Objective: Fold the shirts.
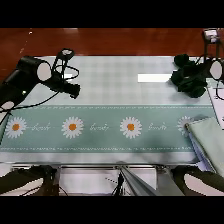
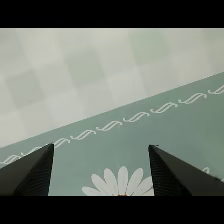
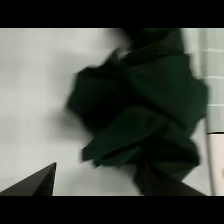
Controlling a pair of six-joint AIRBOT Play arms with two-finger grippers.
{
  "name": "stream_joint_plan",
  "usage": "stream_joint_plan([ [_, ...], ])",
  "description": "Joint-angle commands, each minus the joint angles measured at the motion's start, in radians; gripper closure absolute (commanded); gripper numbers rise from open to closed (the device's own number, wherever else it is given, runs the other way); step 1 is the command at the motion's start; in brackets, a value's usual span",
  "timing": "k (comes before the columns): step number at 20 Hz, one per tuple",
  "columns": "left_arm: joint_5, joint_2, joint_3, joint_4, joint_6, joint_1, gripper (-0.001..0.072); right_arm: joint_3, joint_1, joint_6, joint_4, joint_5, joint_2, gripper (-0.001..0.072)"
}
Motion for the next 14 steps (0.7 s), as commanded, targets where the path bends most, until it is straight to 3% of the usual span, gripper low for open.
stream_joint_plan([
  [1, 0.011, -0.002, 0.003, -0.001, 0.000, 0.000, -0.0011, 0.001, -0.164, 0.171, -0.048, -0.127, -0.082, 0.0097],
  [6, 0.011, -0.002, 0.003, -0.042, 0.000, -0.003, -0.0011, 0.001, -0.372, 0.117, 0.374, -0.150, -0.219, 0.0097],
  [13, 0.011, -0.002, 0.003, -0.056, 0.000, -0.012, -0.0011, 0.001, -0.353, -0.042, 0.710, -0.311, -0.394, 0.0103],
  [14, 0.013, -0.002, 0.003, -0.056, 0.000, -0.012, -0.0011, 0.001, -0.337, -0.041, 0.727, -0.311, -0.414, 0.0142],
])
